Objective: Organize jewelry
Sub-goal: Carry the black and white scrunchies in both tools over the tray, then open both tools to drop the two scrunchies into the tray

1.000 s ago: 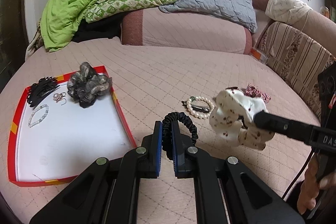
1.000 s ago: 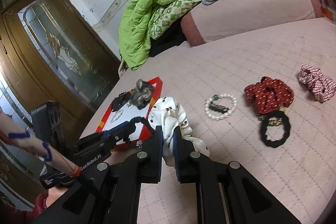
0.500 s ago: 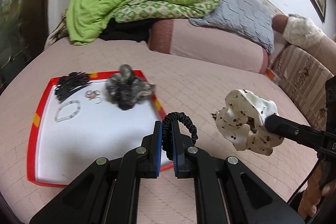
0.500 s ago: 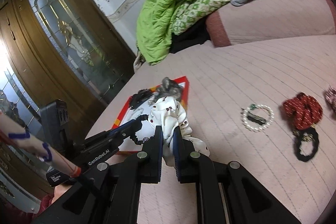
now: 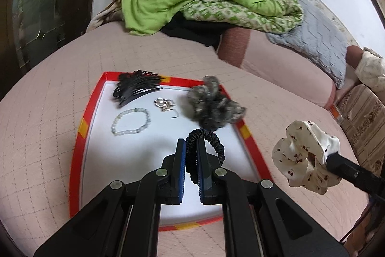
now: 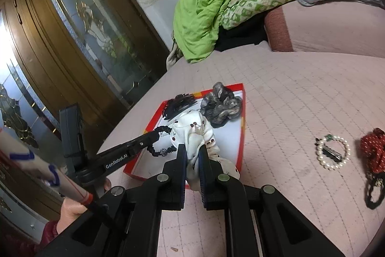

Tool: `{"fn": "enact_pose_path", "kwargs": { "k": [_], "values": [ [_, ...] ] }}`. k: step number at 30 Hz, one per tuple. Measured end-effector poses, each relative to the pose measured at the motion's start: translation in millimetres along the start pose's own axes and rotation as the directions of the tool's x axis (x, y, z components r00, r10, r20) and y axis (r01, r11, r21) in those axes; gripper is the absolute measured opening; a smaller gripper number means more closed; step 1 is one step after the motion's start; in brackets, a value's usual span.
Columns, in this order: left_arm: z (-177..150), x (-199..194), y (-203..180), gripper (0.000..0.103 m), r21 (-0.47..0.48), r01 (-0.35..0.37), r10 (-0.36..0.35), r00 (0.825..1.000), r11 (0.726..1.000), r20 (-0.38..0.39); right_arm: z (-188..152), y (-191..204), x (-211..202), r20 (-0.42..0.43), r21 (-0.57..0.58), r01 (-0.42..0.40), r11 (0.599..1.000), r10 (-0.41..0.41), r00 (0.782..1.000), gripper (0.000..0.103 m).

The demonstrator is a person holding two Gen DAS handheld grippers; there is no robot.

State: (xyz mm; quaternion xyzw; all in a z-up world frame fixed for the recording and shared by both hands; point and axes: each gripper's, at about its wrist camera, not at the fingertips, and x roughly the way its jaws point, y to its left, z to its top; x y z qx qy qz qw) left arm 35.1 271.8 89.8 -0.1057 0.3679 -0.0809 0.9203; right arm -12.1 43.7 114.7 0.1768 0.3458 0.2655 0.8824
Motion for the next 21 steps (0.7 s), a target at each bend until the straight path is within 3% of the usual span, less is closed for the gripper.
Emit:
{"fn": "enact_pose_path", "kwargs": {
  "k": [21],
  "values": [
    [18.8, 48.9, 29.5, 0.008, -0.063, -0.029, 0.023, 0.995, 0.998, -0.099, 19.6, 17.0, 89.8, -0.084, -0.157, 0.134, 0.978, -0.149, 0.985, 0.011]
  ]
}}
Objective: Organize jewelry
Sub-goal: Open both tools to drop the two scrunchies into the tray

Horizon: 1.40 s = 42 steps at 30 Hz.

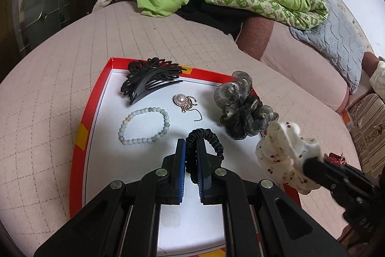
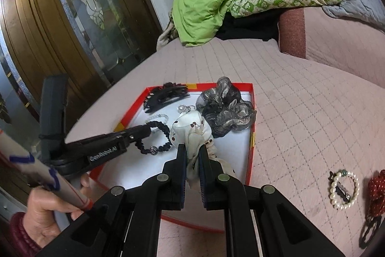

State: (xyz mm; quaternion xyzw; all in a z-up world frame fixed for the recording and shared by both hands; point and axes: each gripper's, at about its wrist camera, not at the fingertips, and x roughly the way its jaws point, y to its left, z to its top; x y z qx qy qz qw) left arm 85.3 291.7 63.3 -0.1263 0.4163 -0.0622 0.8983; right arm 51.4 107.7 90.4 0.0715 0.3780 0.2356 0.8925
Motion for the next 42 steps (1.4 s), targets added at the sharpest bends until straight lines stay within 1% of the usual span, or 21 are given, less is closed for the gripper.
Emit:
{"fn": "enact_pose_path", "kwargs": {
  "k": [4, 9, 15, 18, 23, 26, 33, 42],
  "values": [
    [0.5, 4.0, 0.3, 0.008, 0.001, -0.004, 0.004, 1.000, 1.000, -0.011, -1.9, -0.1, 11.4, -0.020, -0.023, 0.024, 0.999, -0.024, 0.999, 0.011],
    [-1.1, 8.8, 0.2, 0.008, 0.007, -0.010, 0.011, 0.999, 1.000, -0.033, -5.4, 0.3, 23.4, -0.054, -0.030, 0.028, 0.999, -0.029, 0.998, 0.011],
    [-1.6, 10.9, -2.2, 0.008, 0.018, -0.014, 0.015, 0.999, 1.000, -0.042, -11.3, 4.2, 31.7, -0.078, -0.035, 0.016, 0.999, -0.018, 0.997, 0.011],
    [-1.9, 12.1, -2.7, 0.008, 0.020, -0.016, 0.017, 0.999, 1.000, -0.047, -14.5, 3.9, 37.9, -0.104, -0.027, -0.002, 1.000, -0.001, 0.995, 0.011],
    [-2.3, 13.2, -3.4, 0.008, 0.022, -0.018, 0.019, 0.998, 1.000, -0.055, -20.5, 3.3, 46.8, -0.137, -0.026, -0.008, 1.000, 0.004, 0.991, 0.011],
    [-1.1, 15.7, -2.7, 0.008, 0.014, -0.018, 0.018, 0.998, 1.000, -0.060, -19.4, 0.2, 51.4, -0.150, -0.022, 0.003, 1.000, -0.006, 0.989, 0.011],
    [1.5, 23.2, -4.7, 0.008, 0.011, -0.011, 0.012, 0.997, 1.000, -0.075, -9.4, -8.8, 66.9, -0.182, -0.024, 0.053, 0.998, -0.056, 0.982, 0.011],
    [4.0, 24.6, -2.6, 0.008, 0.002, -0.020, 0.020, 0.997, 1.000, -0.069, -2.4, -8.7, 76.1, -0.191, -0.052, 0.072, 0.996, -0.081, 0.978, 0.013]
  ]
}}
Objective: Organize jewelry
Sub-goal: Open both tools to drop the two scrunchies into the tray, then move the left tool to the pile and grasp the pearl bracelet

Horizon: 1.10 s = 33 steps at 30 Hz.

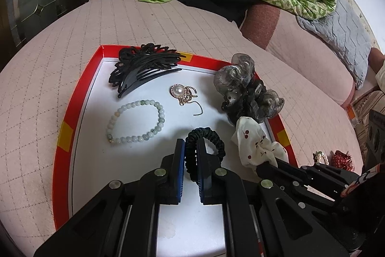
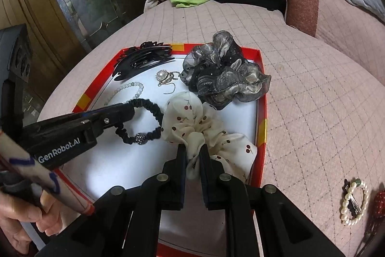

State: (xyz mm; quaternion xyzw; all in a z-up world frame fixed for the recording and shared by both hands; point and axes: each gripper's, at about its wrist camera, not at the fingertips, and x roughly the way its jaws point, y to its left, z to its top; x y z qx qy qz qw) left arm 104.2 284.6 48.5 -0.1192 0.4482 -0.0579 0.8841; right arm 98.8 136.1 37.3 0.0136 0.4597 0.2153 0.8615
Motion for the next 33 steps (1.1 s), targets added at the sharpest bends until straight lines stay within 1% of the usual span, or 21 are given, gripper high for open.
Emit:
{"fn": "enact_pose_path", "kwargs": {
  "k": [3, 6, 7, 9, 11, 13, 22, 33],
  "values": [
    [-0.1, -0.5, -0.9, 0.009, 0.005, 0.001, -0.001, 1.000, 1.000, 0.001, -1.0, -0.3, 0.8, -0.001, 0.001, -0.006, 1.000, 0.006, 1.000, 0.013],
    [0.3, -2.5, -1.6, 0.011, 0.002, 0.002, -0.002, 1.000, 1.000, 0.010, -1.9, -1.5, -3.0, 0.007, 0.017, -0.028, 0.999, 0.028, 1.000, 0.017],
    [0.3, -3.4, -1.6, 0.013, 0.000, 0.002, -0.002, 1.000, 1.000, 0.013, -1.9, -1.3, -4.9, 0.013, 0.020, -0.030, 0.999, 0.029, 0.999, 0.017],
    [0.7, -5.6, -1.5, 0.022, -0.003, 0.002, -0.002, 1.000, 1.000, 0.024, -2.3, 0.0, -9.0, 0.021, 0.018, -0.032, 0.999, 0.032, 0.999, 0.018],
    [1.2, -8.8, -1.3, 0.026, -0.006, 0.005, -0.004, 0.999, 1.000, 0.038, -2.5, 1.4, -13.4, 0.027, 0.017, -0.037, 0.999, 0.037, 0.999, 0.020],
    [2.0, -10.9, -2.0, 0.027, -0.004, 0.002, -0.002, 0.999, 1.000, 0.049, -2.1, 2.2, -16.8, 0.034, 0.016, -0.043, 0.999, 0.043, 0.999, 0.022],
    [3.3, -17.4, -4.2, 0.027, 0.000, -0.003, 0.003, 0.997, 1.000, 0.077, -1.7, 7.8, -34.1, 0.070, 0.014, -0.064, 0.998, 0.062, 0.996, 0.023],
    [1.5, -22.0, -18.4, 0.027, 0.042, -0.020, 0.016, 0.995, 0.999, 0.100, -13.8, -12.6, -63.7, 0.122, 0.093, -0.103, 0.990, 0.091, 0.988, 0.023]
  ]
}}
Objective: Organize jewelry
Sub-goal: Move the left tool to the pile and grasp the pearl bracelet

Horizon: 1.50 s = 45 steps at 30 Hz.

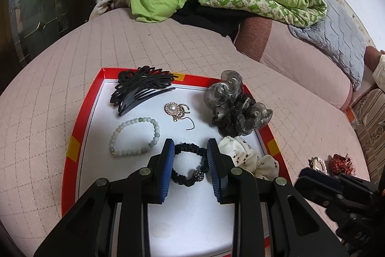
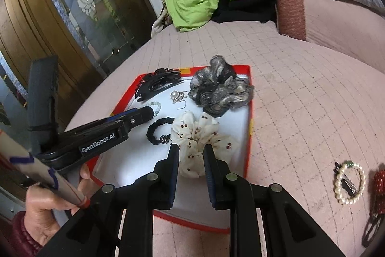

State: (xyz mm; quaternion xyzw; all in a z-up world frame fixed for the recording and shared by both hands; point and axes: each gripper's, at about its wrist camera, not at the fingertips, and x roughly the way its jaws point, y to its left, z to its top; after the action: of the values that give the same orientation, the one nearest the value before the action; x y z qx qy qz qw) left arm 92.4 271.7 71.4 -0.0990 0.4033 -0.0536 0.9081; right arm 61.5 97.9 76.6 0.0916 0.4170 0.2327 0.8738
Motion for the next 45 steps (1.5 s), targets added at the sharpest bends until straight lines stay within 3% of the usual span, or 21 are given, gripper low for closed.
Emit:
{"fn": "enact_pose_path", "kwargs": {
  "k": [10, 15, 19, 25, 30, 33, 38, 40, 44, 45],
  "values": [
    [-9.6, -9.5, -33.6, 0.027, 0.069, 0.004, -0.006, 0.999, 0.998, 0.034, -20.0, -47.5, -48.9, 0.058, 0.078, 0.035, 0.996, -0.040, 0.998, 0.023],
    [-20.2, -17.5, -65.9, 0.027, 0.128, 0.033, -0.040, 0.998, 0.991, 0.050, -39.2, -103.8, -82.3, 0.118, 0.186, 0.075, 0.980, -0.098, 0.988, 0.023],
    [-31.4, -21.5, -103.1, 0.027, 0.190, 0.092, -0.099, 0.995, 0.977, 0.023, -55.0, -160.5, -103.9, 0.141, 0.336, 0.098, 0.937, -0.153, 0.978, 0.023],
    [-46.9, -14.2, -168.7, 0.027, 0.263, 0.220, -0.203, 0.975, 0.939, -0.091, -60.0, -201.0, -125.3, 0.165, 0.445, 0.099, 0.890, -0.191, 0.968, 0.023],
    [-57.1, 26.2, -214.7, 0.027, 0.233, 0.307, -0.253, 0.939, 0.923, -0.234, -66.1, -215.8, -137.3, 0.189, 0.507, 0.060, 0.860, -0.179, 0.966, 0.023],
    [-57.2, 51.3, -233.2, 0.027, 0.231, 0.310, -0.241, 0.928, 0.922, -0.283, -65.6, -219.6, -145.7, 0.209, 0.520, 0.046, 0.853, -0.180, 0.961, 0.023],
    [-49.2, 80.2, -254.1, 0.027, 0.265, 0.274, -0.197, 0.938, 0.925, -0.284, -69.1, -232.5, -161.2, 0.244, 0.557, 0.013, 0.830, -0.178, 0.953, 0.023],
    [-45.2, 95.3, -264.4, 0.027, 0.281, 0.275, -0.187, 0.934, 0.919, -0.305, -70.8, -237.6, -160.0, 0.244, 0.578, -0.012, 0.816, -0.158, 0.957, 0.023],
    [-46.9, 123.3, -281.0, 0.027, 0.349, 0.231, -0.101, 0.930, 0.908, -0.353, -71.8, -245.8, -162.7, 0.250, 0.597, -0.038, 0.802, -0.140, 0.958, 0.023],
    [-49.0, 126.3, -286.2, 0.027, 0.387, 0.217, -0.078, 0.936, 0.896, -0.344, -71.3, -246.8, -164.2, 0.252, 0.598, -0.037, 0.801, -0.143, 0.957, 0.023]
  ]
}}
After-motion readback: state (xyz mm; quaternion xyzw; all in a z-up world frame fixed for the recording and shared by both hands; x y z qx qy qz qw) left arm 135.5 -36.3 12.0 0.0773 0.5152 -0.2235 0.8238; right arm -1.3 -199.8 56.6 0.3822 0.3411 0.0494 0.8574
